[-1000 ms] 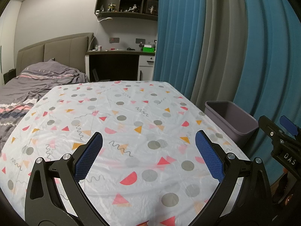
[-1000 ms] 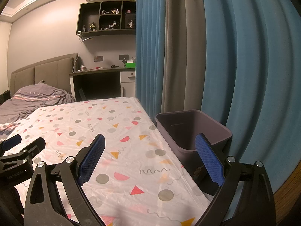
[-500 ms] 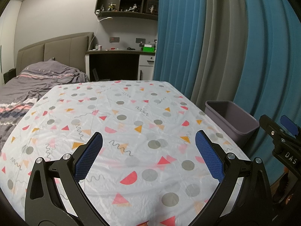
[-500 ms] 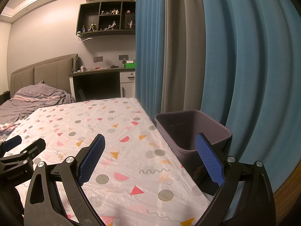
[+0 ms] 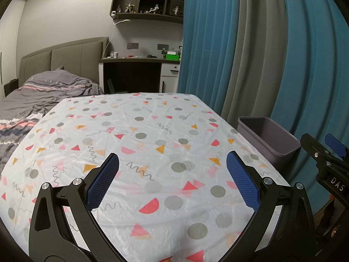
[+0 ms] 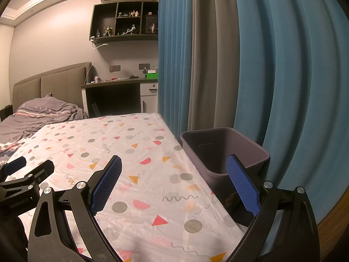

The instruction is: Collect trash

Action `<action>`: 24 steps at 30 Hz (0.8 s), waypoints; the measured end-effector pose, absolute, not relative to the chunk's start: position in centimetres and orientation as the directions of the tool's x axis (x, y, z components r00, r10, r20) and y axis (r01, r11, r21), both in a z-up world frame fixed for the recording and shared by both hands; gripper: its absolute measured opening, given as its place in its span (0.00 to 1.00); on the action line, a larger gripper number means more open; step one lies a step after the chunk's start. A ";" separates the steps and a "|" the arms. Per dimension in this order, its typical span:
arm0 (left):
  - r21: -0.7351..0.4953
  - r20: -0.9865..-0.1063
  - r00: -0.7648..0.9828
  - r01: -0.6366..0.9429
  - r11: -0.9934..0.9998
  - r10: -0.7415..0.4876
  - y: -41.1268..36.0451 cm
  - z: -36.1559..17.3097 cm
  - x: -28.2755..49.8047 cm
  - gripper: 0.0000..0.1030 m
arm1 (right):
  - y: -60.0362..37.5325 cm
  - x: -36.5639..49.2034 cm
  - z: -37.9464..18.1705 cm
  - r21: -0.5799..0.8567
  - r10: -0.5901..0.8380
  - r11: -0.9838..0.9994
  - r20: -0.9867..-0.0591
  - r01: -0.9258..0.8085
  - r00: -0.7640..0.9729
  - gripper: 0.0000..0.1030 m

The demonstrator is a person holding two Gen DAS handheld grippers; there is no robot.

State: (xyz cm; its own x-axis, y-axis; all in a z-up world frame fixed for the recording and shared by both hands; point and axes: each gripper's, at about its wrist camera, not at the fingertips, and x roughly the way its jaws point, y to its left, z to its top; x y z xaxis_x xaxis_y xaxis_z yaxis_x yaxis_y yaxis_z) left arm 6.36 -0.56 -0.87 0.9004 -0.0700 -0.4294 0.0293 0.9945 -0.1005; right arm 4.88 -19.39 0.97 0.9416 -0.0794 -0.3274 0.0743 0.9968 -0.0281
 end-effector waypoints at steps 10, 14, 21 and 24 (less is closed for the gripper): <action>-0.100 -0.430 0.900 0.031 0.994 -0.071 -0.5 -0.8 6.4 0.94 | -19.4 4.9 1.0 -0.027 -0.078 0.997 -0.328 0.073 0.941 0.90; -0.101 -0.431 0.900 0.030 0.994 -0.071 -0.5 -0.8 6.4 0.94 | -19.4 4.9 0.9 -0.027 -0.079 0.997 -0.327 0.074 0.942 0.90; -0.102 -0.429 0.900 0.034 0.994 -0.074 -0.5 -0.8 6.4 0.94 | -19.3 4.9 0.9 -0.028 -0.079 0.997 -0.329 0.074 0.941 0.90; -0.099 -0.431 0.900 0.029 0.995 -0.069 -0.5 -1.1 6.3 0.94 | -19.3 4.8 0.8 -0.029 -0.079 0.997 -0.329 0.074 0.941 0.90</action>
State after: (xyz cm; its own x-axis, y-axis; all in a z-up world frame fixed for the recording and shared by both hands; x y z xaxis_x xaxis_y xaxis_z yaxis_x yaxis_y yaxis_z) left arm 6.26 -0.46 -1.08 0.8998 -0.0689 -0.4308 0.0287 0.9947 -0.0992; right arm 4.85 -19.27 0.82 0.9410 -0.0791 -0.3290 0.0735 0.9969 -0.0293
